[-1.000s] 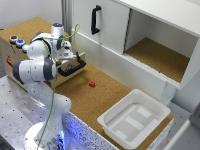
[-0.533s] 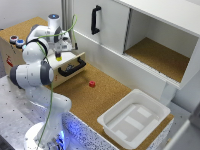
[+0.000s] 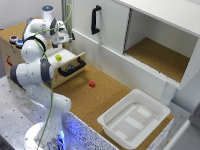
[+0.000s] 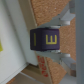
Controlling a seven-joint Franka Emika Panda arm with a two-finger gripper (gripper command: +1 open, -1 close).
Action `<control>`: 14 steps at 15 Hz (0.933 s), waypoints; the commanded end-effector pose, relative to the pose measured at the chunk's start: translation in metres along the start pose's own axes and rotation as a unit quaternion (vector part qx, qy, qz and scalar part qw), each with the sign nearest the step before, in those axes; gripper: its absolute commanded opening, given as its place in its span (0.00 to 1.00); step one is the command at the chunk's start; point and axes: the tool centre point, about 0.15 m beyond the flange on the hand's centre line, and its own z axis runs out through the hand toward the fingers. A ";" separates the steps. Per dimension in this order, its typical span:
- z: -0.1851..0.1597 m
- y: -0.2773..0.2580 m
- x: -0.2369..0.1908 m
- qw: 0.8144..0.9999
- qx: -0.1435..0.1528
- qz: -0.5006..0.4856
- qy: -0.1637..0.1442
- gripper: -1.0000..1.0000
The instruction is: Place the purple object on top of the drawer
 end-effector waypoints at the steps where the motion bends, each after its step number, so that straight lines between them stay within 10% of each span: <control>1: 0.014 -0.008 0.080 0.996 0.022 -0.066 -0.058 0.00; 9: 0.050 -0.054 0.097 0.980 0.025 -0.152 -0.124 0.00; 10: 0.048 -0.055 0.094 0.982 0.025 -0.145 -0.122 1.00; 14: 0.047 -0.055 0.093 0.982 0.025 -0.143 -0.120 1.00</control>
